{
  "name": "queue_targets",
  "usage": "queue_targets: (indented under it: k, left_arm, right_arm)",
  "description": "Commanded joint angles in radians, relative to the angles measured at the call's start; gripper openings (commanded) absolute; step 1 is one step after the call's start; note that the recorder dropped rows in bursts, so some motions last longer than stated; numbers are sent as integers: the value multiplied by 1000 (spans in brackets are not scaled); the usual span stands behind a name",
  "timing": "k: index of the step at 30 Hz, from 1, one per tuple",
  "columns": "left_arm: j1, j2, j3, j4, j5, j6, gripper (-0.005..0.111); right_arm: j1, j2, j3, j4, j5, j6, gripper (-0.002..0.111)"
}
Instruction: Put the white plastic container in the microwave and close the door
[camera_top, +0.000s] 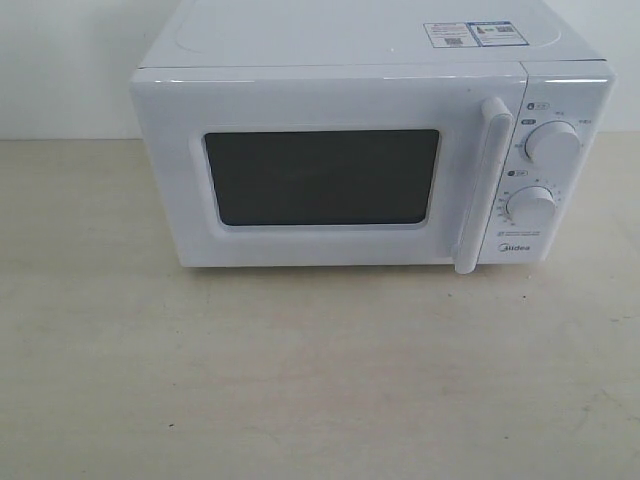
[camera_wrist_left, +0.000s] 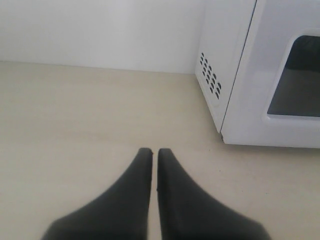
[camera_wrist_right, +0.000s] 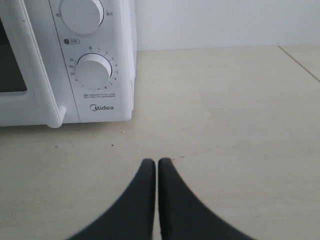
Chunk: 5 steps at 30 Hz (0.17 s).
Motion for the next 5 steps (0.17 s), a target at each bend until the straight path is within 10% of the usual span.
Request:
queue_targets:
  k: [1,5]
  left_arm:
    - [2,-3,4,1,3,-2,4]
    - [2,-3,4,1,3,-2,4]
  right_arm:
    - [-7,-6,-1,1,-4,0,0]
    - [-7,-6,-1,1,-4,0,0]
